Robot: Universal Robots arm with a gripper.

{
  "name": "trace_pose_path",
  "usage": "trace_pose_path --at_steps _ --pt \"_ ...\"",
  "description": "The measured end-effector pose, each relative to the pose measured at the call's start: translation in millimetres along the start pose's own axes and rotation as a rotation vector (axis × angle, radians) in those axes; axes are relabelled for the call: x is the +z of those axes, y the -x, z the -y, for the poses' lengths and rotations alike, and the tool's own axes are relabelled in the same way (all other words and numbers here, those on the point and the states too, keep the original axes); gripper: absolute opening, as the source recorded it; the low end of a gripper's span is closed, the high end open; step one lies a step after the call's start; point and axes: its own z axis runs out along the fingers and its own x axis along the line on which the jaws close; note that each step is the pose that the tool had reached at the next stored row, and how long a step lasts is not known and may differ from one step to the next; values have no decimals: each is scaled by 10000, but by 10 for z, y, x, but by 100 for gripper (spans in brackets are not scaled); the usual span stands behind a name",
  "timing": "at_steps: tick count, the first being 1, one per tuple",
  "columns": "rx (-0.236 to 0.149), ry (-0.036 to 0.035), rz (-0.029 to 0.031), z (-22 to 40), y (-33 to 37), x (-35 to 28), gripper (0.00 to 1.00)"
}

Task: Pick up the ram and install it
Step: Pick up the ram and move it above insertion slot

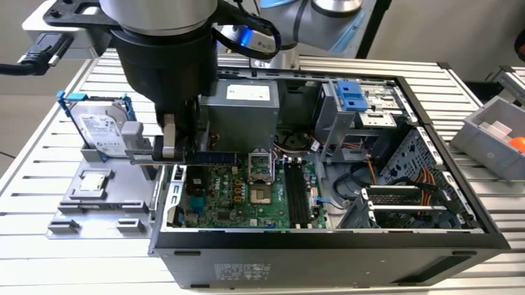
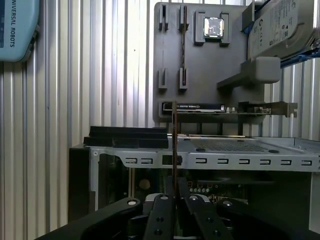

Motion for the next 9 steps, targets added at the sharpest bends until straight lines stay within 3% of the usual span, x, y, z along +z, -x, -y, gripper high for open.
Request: trace_pose_path --at_steps 9 --pt "1 22 0 170 0 -6 0"
